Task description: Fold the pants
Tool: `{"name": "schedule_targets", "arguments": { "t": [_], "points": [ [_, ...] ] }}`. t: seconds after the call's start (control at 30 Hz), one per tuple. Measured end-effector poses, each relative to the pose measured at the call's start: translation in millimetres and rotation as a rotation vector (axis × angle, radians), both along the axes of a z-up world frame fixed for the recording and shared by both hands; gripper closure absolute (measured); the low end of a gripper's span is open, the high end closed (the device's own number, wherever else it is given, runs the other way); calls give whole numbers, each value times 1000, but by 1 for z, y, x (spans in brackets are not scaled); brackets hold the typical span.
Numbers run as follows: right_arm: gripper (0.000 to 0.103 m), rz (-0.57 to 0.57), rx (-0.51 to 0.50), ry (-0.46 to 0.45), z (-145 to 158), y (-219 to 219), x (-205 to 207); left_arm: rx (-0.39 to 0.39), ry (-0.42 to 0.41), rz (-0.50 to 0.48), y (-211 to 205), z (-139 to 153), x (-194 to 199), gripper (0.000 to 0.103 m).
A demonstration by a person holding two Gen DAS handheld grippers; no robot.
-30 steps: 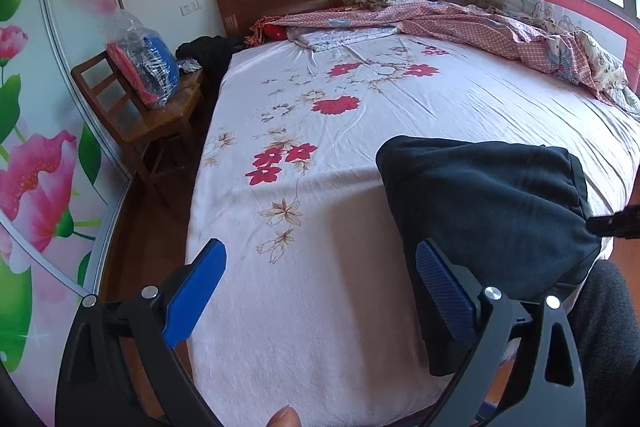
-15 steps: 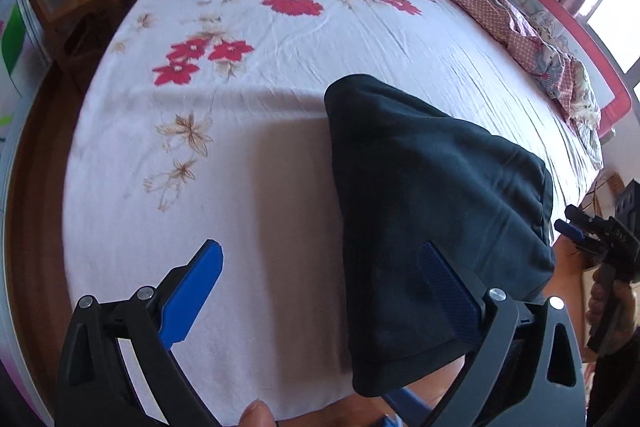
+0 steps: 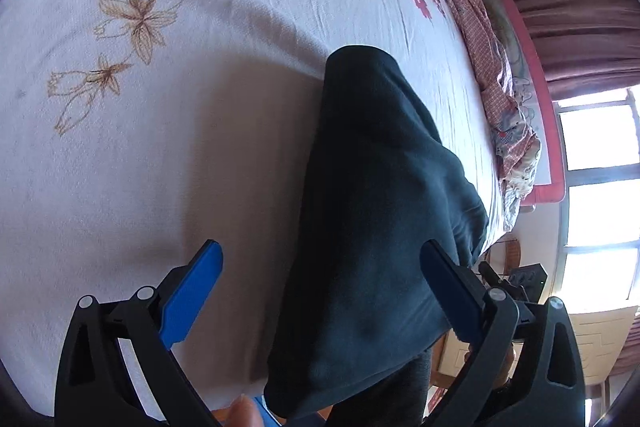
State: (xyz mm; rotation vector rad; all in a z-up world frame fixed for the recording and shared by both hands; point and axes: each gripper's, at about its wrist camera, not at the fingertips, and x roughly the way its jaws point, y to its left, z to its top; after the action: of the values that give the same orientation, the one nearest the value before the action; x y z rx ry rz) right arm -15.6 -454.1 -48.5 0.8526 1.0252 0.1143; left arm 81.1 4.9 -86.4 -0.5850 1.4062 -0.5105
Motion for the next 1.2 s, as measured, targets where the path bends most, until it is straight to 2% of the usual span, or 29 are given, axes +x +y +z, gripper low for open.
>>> {"name": "schedule_targets", "arguments": {
  "t": [0.1, 0.2, 0.43, 0.53, 0.7, 0.8, 1.03, 1.1, 1.2],
  "points": [
    [28, 8, -8, -3, 1, -1, -4, -56, 50, 25, 4, -11, 1, 4],
    [28, 11, -3, 7, -2, 1, -3, -148, 72, 35, 2, -17, 0, 4],
    [28, -9, 8, 2, -1, -1, -3, -196, 100, -12, -33, -33, -6, 4],
    [28, -7, 20, -2, -2, -6, -6, -254, 113, -30, -43, -35, -6, 4],
    [28, -8, 71, -17, -6, -11, -8, -222, 78, -65, -60, -28, -6, 5],
    [28, -5, 88, -7, -13, -10, -7, -205, 74, -71, -66, -25, -2, 13],
    [28, 4, 159, 22, -37, -1, -4, -222, 85, -59, -64, -26, 1, 13],
    [25, 5, 182, 5, -38, 3, -4, -220, 83, -65, -65, -27, 3, 13],
    [24, 69, 144, -44, -28, 16, -5, -235, 81, -57, -60, -30, 2, 14]
  ]
}}
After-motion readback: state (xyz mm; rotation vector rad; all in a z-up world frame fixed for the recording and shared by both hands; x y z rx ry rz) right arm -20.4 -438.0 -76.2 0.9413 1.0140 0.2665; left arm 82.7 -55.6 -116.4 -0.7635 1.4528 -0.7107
